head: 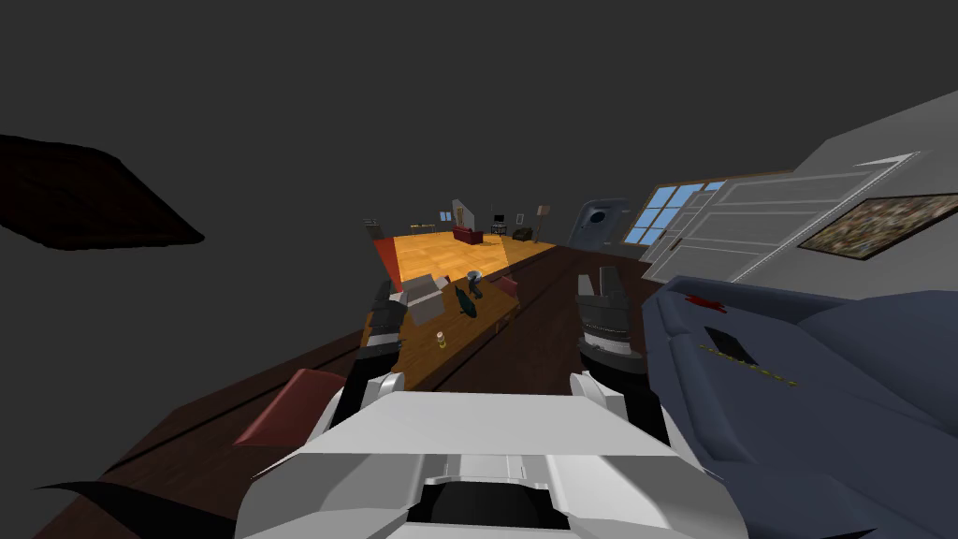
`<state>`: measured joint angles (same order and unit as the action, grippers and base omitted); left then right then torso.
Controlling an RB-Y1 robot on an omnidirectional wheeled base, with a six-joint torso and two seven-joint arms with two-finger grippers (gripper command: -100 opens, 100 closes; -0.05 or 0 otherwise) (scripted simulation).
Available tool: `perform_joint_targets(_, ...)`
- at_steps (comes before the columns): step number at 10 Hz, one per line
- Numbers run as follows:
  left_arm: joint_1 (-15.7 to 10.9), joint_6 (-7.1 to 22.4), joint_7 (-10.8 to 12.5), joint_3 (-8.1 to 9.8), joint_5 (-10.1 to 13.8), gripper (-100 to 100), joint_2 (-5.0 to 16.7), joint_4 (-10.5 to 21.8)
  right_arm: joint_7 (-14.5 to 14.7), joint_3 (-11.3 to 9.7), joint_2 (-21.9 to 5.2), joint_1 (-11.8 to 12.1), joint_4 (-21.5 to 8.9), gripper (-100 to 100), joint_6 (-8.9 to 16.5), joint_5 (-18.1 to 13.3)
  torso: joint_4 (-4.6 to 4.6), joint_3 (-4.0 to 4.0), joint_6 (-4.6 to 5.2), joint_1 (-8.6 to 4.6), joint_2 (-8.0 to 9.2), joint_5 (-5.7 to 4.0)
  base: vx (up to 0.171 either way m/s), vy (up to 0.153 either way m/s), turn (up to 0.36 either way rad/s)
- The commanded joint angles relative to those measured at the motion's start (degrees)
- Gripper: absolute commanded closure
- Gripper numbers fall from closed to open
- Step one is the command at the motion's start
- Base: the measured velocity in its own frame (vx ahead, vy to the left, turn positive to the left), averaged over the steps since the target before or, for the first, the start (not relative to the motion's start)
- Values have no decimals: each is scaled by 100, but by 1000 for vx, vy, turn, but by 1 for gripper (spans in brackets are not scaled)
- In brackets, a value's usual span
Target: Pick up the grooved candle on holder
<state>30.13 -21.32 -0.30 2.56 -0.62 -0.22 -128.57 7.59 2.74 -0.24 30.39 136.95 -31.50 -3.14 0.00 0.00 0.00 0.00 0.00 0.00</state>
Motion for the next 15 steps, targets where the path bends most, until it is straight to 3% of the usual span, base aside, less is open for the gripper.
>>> perform_joint_targets(1, -63, 102, -45, -31, -72, -100, 229, 127, 0, 0, 0, 0, 0, 0, 0, 0, 0, 0, 0, 0, 0, 0, -60, -89, 28)
perform_joint_targets(6, -262, 446, -159, -103, -247, -100, 688, 550, 0, -1, 1, -1, 0, 0, 0, 0, 4, 10, 1, -37, 16, -9, -57, -106, 14)
perform_joint_targets(11, -530, 983, -285, -193, -412, -100, 1145, 1206, 0, -1, 1, 0, 0, 0, 0, 0, 0, 0, 0, -26, 0, -6, -7, -71, -22)
perform_joint_targets(12, -530, 983, -285, -193, -412, -100, 1145, 1206, 0, -1, 1, 0, 0, 0, 0, 0, 0, 0, 0, -24, 0, -6, 0, -43, -9)
perform_joint_targets(15, -697, 1378, -354, -254, -490, -100, 1381, 1684, 0, 0, 0, 0, 0, 0, 0, 0, 0, 0, 1, -14, 0, -4, -5, -43, -44)
